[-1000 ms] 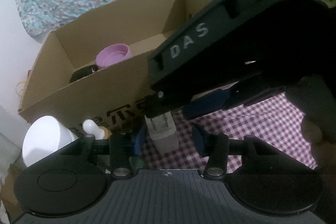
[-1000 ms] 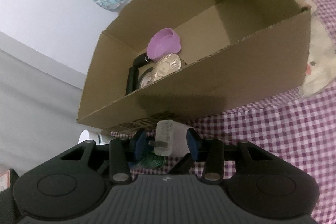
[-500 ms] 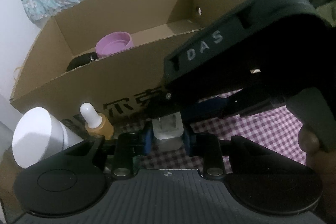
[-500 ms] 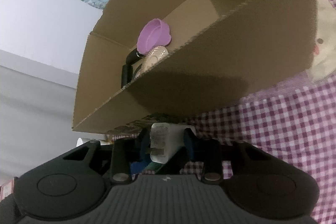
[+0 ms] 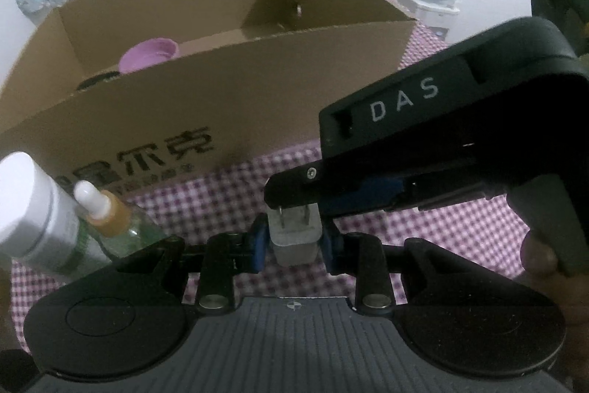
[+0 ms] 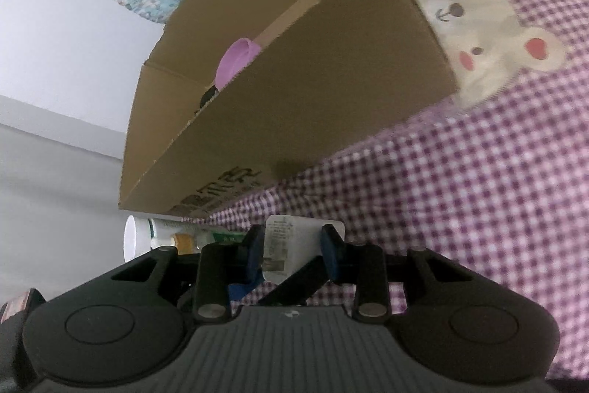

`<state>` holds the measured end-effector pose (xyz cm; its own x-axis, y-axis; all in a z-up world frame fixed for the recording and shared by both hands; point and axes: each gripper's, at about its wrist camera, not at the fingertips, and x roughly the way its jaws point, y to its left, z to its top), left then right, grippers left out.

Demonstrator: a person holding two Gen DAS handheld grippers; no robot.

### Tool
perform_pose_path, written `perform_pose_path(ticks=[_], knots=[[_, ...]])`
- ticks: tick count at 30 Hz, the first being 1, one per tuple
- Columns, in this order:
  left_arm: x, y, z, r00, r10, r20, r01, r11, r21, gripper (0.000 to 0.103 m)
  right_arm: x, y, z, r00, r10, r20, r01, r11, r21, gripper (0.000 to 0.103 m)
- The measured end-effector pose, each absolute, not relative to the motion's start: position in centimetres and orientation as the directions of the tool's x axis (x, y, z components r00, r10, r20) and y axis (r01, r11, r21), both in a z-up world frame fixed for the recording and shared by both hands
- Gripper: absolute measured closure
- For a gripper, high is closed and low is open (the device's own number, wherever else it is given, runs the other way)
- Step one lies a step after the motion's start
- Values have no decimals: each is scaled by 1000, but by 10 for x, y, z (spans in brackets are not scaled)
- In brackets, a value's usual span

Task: Organize rigid objects
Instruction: 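Close the right gripper on the white charger plug, then carry the white charger plug into the box and release it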

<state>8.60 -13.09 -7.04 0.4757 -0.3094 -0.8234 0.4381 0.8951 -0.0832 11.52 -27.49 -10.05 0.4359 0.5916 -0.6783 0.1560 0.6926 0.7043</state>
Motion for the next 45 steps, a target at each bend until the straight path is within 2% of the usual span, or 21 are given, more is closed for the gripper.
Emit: perform_pose_path(ticks=[13,19,26,37,45], knots=[[100,-139,-81,416,-302,-858,468,880,-83,73,111,-284,-106,436,575,-692,179,698,693,65],[104,-136,-86,424,-300,-855,457,885,-84,76,113,-282,-108,434,583,-687,170,696,698,65],[97,-129,-79,448,-305,-840,446,891,-85,77,110,-268,-93,440,553,-707,92,756,648,67],[83,-117,-9,585,-340,-737,445,894,-59,77,95,-248,-10,536,501,-679,-98,836,539,67],[126,-108,44,648,-344,-679,413,908,-66,77,125,-234,56,599,507,-619,-252,854,456,66]])
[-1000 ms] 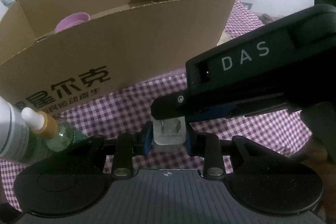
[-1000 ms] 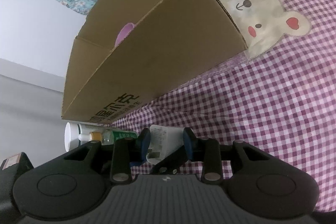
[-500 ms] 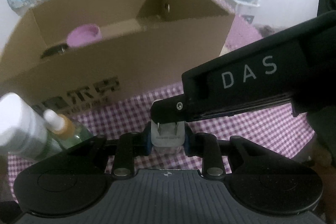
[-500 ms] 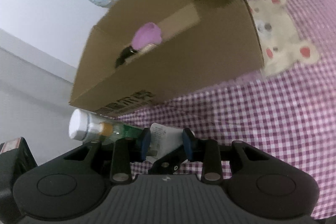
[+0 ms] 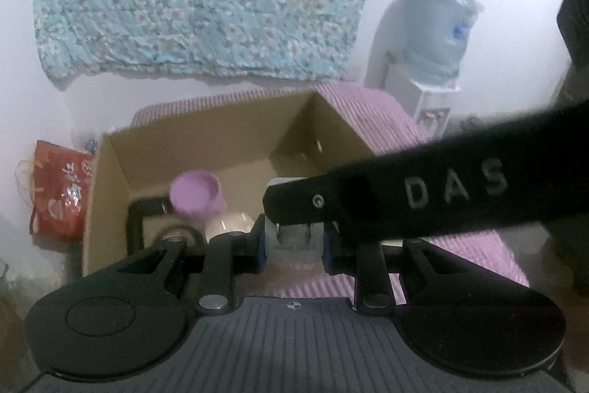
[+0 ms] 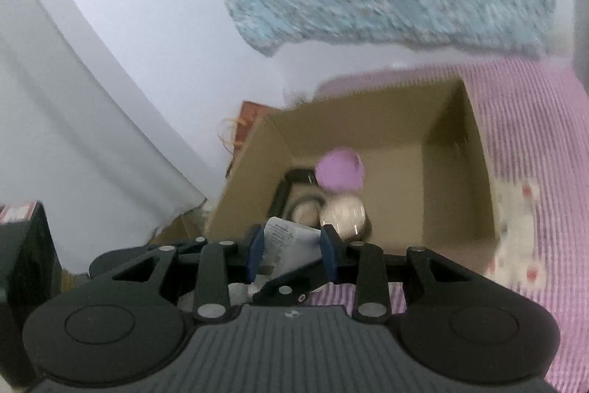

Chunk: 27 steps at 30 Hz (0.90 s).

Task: Organize rigid objects
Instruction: 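Carry the white charger plug into the box and release it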

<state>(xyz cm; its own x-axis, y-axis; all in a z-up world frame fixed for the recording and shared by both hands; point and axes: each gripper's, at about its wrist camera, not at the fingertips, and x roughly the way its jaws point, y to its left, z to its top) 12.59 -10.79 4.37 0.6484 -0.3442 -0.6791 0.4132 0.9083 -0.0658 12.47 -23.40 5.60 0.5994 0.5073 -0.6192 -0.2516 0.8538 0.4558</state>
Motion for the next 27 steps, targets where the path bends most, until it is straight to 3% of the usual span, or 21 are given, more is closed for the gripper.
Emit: perform_pose_path(ticks=[5,14,27], knots=[[190,-113,40,604,-330,-725,377,920,-104,77,183,-240,62,573,530,-625,-268,842,468,67],[283,-123,-5,474,-267,-839,294,946,-136,77,298,-259,13,434,559,-706,-178,822,541,67],[330,-130,-53,351,-191,-917,207,971,-123,76,358,-268,-55,331,576,-748,-106,810,577,66]])
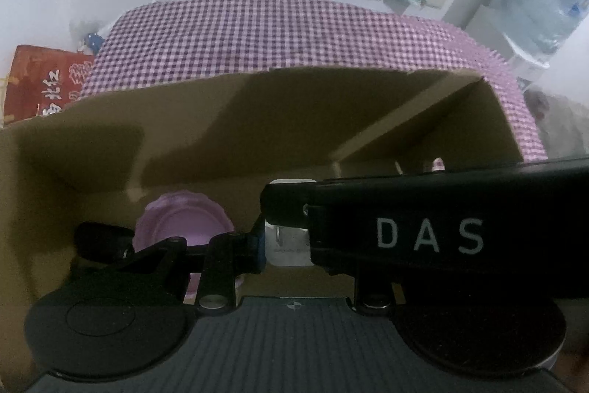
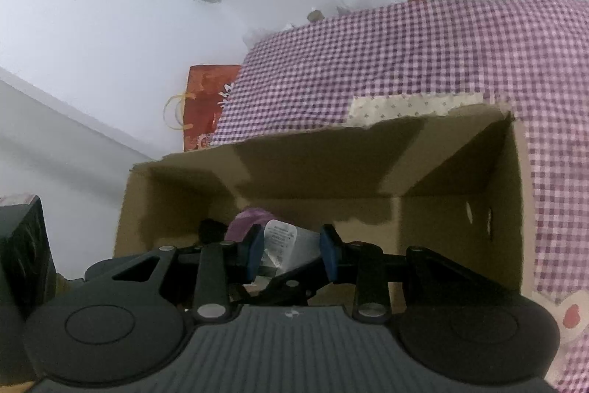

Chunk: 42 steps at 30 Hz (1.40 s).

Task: Organize rigid objects
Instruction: 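Carry the white charger plug into the box and release it, then move the right gripper back to the green dropper bottle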

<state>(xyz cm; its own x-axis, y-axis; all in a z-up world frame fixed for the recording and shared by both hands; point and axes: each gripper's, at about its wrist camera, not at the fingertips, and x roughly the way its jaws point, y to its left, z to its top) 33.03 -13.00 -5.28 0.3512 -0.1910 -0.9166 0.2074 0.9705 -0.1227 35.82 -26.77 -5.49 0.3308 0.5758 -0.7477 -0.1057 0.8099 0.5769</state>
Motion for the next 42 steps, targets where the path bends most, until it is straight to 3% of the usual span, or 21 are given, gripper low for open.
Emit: perform_pose_path(ticks=[9,12,16,25,28,32,42], knots=[[335,-135,-52,348,-181,-920,218,970,-108,72,361,-261,-60,333,548,-767,-115,831,544,64],[329,-134,-41,355,-201,-913,219,967,-128,61,357,-266,-53,356,556,-751,-113,824,556,64],[307,-130,-6,416,-259,-871,239,956,-170,34,337,-281,-23,427,573,-700,-120,803,584,64],[202,-106,94,555,-435,-709,421,882,-212,4,225,-330,68,599,601,-529,-181,745,642,59],[163,-90,112,580,-484,-655,452,860,-236,2,178,-338,84,641,595,-485,-195,738,646,52],[116,-68,108,635,-465,-617,439,874,-207,1,123,-335,81,670,568,-478,-181,749,637,52],[74,-36,-2,589,-291,-754,284,948,-143,3,64,-274,14,609,535,-585,-150,802,578,51]])
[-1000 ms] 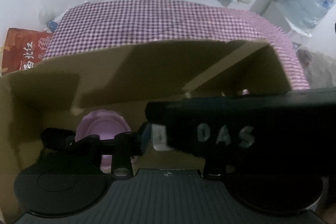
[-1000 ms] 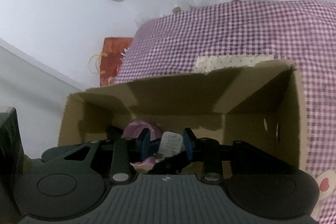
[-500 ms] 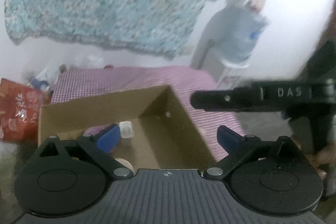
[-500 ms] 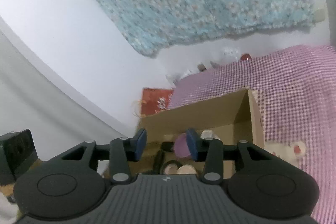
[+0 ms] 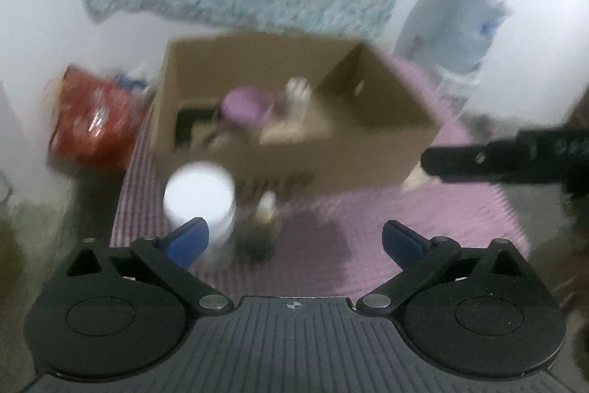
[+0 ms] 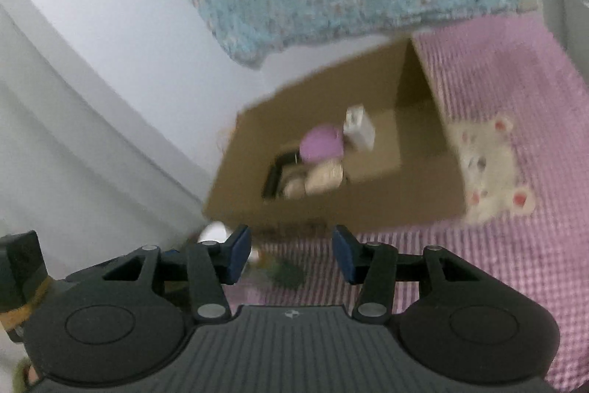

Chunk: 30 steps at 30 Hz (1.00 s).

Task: Organize rigid objects
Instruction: 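Move the right gripper back to the green dropper bottle, then close the right gripper around the green dropper bottle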

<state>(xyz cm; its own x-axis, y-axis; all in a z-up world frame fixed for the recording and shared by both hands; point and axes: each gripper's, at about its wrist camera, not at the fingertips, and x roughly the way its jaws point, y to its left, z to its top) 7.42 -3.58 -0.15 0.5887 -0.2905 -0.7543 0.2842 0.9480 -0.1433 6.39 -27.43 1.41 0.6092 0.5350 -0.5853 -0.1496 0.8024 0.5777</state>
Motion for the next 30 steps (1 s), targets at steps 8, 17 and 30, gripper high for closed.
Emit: perform_pose_path(ticks=[8,17,30], knots=[[67,-42,-59,619,-224,-753,328,945,-12,27,82,-205,-11,506,528,-682,-280,848,449,51],[76,-36,-87,622,-214,-753,291,956,-32,57,104,-154,-32,432,503,-748,-424,846,324,59],[82,-35,-99,653,-200,-730,266,964,-25,72,119,-127,-44,398,506,-765,-509,816,274,70]])
